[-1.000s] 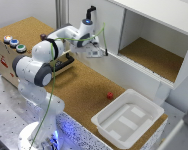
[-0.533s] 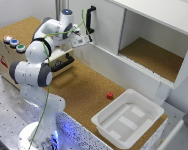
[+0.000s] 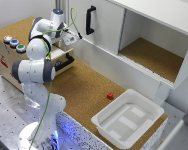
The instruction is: Pick up the yellow block
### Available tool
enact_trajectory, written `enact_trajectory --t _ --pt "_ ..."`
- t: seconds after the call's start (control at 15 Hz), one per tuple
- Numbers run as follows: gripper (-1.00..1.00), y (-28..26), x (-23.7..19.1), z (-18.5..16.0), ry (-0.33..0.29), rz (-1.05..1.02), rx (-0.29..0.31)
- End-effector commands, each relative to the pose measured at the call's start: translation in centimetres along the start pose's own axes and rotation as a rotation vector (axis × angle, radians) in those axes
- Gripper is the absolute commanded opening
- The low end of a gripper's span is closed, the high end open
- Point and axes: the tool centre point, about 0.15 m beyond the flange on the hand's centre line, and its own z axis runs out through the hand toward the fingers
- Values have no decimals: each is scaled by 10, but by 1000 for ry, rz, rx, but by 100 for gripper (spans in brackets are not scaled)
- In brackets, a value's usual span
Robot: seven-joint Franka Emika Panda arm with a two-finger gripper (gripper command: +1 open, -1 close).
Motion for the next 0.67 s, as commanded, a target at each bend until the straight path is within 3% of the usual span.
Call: enact_trajectory --t 0.0,0.6 --pt "100 11 39 47 -78 -27 -4" --pt "100 4 52 81 -115 -51 27"
